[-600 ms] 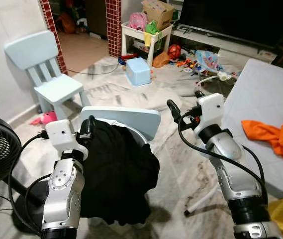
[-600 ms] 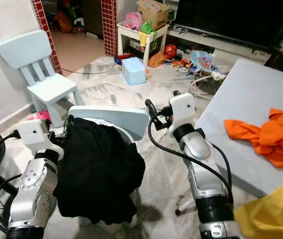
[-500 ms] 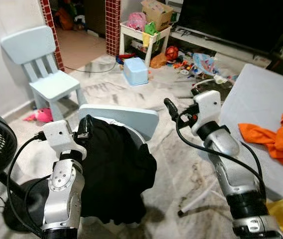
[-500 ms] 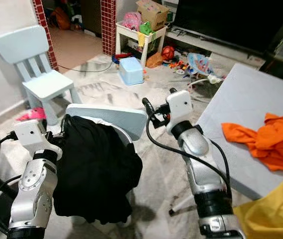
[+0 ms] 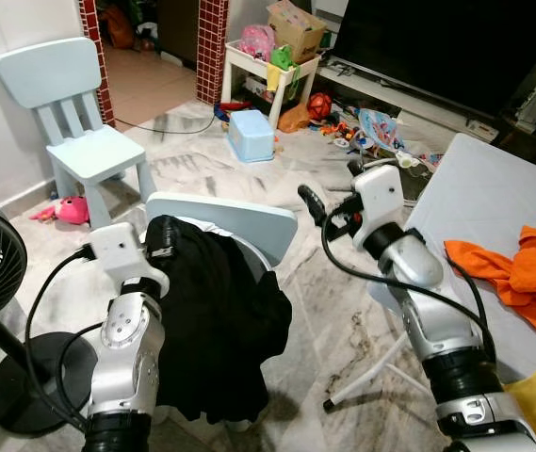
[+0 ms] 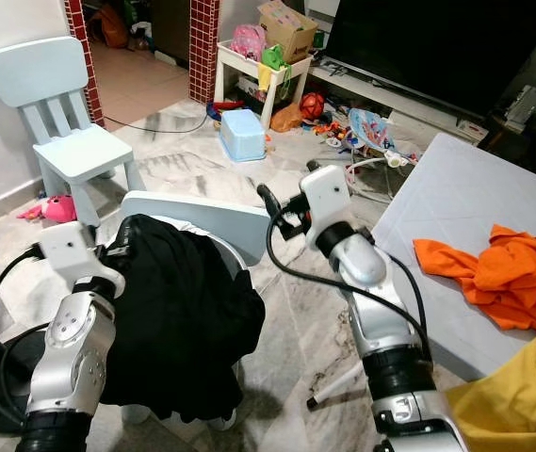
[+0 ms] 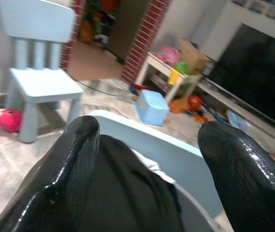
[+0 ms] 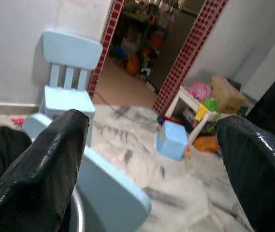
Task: Hang hanger
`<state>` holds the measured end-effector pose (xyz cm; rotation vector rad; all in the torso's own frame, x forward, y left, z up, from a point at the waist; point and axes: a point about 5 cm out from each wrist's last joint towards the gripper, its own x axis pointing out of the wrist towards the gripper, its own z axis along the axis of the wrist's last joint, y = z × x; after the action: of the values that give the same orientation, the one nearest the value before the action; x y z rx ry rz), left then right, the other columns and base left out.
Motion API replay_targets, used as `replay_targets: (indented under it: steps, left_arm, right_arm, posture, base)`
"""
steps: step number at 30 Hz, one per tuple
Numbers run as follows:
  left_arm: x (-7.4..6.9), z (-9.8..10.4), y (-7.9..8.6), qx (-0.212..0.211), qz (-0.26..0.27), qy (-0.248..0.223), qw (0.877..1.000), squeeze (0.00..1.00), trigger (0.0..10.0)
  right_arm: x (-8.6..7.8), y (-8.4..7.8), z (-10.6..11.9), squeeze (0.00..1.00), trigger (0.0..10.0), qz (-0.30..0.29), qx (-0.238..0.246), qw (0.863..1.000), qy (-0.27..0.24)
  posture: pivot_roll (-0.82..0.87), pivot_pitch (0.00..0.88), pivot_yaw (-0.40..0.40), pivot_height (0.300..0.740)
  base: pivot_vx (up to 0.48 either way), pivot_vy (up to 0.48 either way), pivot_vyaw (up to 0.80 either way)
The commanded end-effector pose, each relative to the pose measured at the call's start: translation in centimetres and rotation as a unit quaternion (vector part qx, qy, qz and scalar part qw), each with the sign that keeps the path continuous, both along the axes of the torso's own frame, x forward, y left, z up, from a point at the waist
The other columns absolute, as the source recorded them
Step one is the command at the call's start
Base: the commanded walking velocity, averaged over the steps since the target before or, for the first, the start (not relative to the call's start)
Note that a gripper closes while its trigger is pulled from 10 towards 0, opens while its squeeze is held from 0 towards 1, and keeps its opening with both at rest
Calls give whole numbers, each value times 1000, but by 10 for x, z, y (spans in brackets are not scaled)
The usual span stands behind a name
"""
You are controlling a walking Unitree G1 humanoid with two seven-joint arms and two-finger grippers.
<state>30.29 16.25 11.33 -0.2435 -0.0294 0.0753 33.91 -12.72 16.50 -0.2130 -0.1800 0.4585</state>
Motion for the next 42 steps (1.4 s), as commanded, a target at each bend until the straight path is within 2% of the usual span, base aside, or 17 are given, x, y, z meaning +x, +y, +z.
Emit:
replay_targets:
  steps: [1, 7, 8, 12, 13, 16, 18, 20, 24, 27, 31, 32, 33, 35, 42]
  left_arm:
    - [2, -12, -8, 3, -19, 40, 999, 0, 10000]
    - [-4, -33, -19, -1, -50, 109, 993, 0, 10000]
    - [-3, -38, -26, -2, -71, 126, 989, 0, 10000]
    - [-3, -46, -33, 5, -101, 154, 983, 0, 10000]
    - [-1, -51, -40, 11, -129, 174, 976, 0, 10000]
    - [3, -56, -49, 14, -159, 194, 968, 0, 10000]
    - [11, -55, -57, -1, -176, 202, 963, 0, 10000]
    - [16, -55, -62, -16, -183, 206, 961, 0, 10000]
    - [20, -66, -71, -21, -191, 247, 950, 0, 10000]
    - [21, -69, -74, -20, -190, 257, 947, 0, 10000]
    - [22, -73, -87, -34, -221, 277, 935, 0, 10000]
    - [22, -73, -87, -34, -221, 277, 935, 0, 10000]
    - [23, -73, -92, -33, -231, 280, 931, 0, 10000]
    - [26, -71, -95, -31, -230, 278, 932, 0, 10000]
    - [31, -68, -99, -42, -219, 280, 934, 0, 10000]
  right_arm:
    - [-3, -10, -8, 0, 10000, -23, -13, 1000, 16]
    - [-24, -20, -29, 0, 10000, -48, -2, 997, 68]
    - [-32, -23, -37, 0, 10000, -55, -2, 995, 85]
    - [-44, -26, -42, 0, 10000, -60, 1, 993, 102]
    - [-54, -27, -46, 0, 10000, -48, -7, 991, 122]
    - [-70, -29, -50, 0, 10000, -29, -7, 988, 149]
    - [-84, -34, -52, 0, 10000, -14, -18, 984, 175]
    - [-89, -39, -52, 0, 10000, -13, -27, 982, 184]
    - [-89, -42, -48, 0, 10000, -1, -36, 979, 202]
    - [-90, -39, -47, 0, 10000, 17, -40, 977, 209]
    - [-109, -27, -51, 0, 10000, 78, -51, 964, 249]
    - [-109, -27, -51, 0, 10000, 78, -51, 964, 249]
    - [-118, -23, -53, 0, 10000, 95, -43, 956, 275]
    - [-129, -19, -53, 0, 10000, 115, -27, 944, 307]
    - [-152, -20, -49, 0, 10000, 129, -32, 936, 325]
  posture:
    - [-20, 0, -137, 740]
    - [-64, 0, -77, 740]
    - [-81, 0, -58, 740]
    - [-109, 0, -36, 740]
    - [-132, 0, -26, 740]
    - [-161, 0, -23, 740]
    - [-173, 0, -32, 740]
    - [-182, 0, -38, 740]
    - [-198, 0, -48, 740]
    - [-201, 0, -51, 740]
    - [-218, 0, -51, 740]
    - [-218, 0, -51, 740]
    - [-228, 0, -50, 740]
    - [-241, 0, -47, 740]
    - [-275, 34, -42, 740]
  base:
    - [0, 0, 0]
    - [0, 0, 0]
    - [0, 0, 0]
    - [0, 0, 0]
    - [0, 0, 0]
    - [0, 0, 0]
    - [0, 0, 0]
    - [0, 0, 0]
    - [0, 0, 0]
    - [0, 0, 0]
    - [0, 0, 0]
    - [0, 0, 0]
    - [0, 0, 0]
    - [0, 0, 0]
    - [0, 0, 0]
